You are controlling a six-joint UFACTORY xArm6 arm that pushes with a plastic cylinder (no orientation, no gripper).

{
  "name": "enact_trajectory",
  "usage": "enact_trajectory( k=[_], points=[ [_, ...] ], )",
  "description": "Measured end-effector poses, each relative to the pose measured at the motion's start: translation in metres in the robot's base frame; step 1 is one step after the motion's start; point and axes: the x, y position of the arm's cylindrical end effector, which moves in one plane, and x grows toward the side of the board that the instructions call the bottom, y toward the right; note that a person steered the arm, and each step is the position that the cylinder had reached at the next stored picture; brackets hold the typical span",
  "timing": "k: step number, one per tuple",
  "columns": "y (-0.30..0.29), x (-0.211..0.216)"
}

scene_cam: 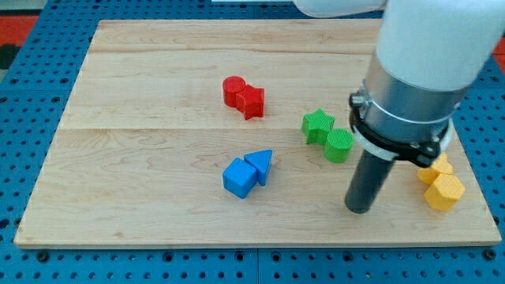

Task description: Separate yellow heart and yellow hexagon

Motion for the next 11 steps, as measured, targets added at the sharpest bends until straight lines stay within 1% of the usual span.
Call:
enact_trajectory(
  k=[1, 4, 5, 6, 8, 10, 11],
  points=[
    [0.031, 0.023],
    [0.174, 0.023],
    [0.184, 0.018],
    [0.174, -0.008],
    [0.124, -0.04],
    [0.074, -0.046],
    [0.064, -0.061]
  ],
)
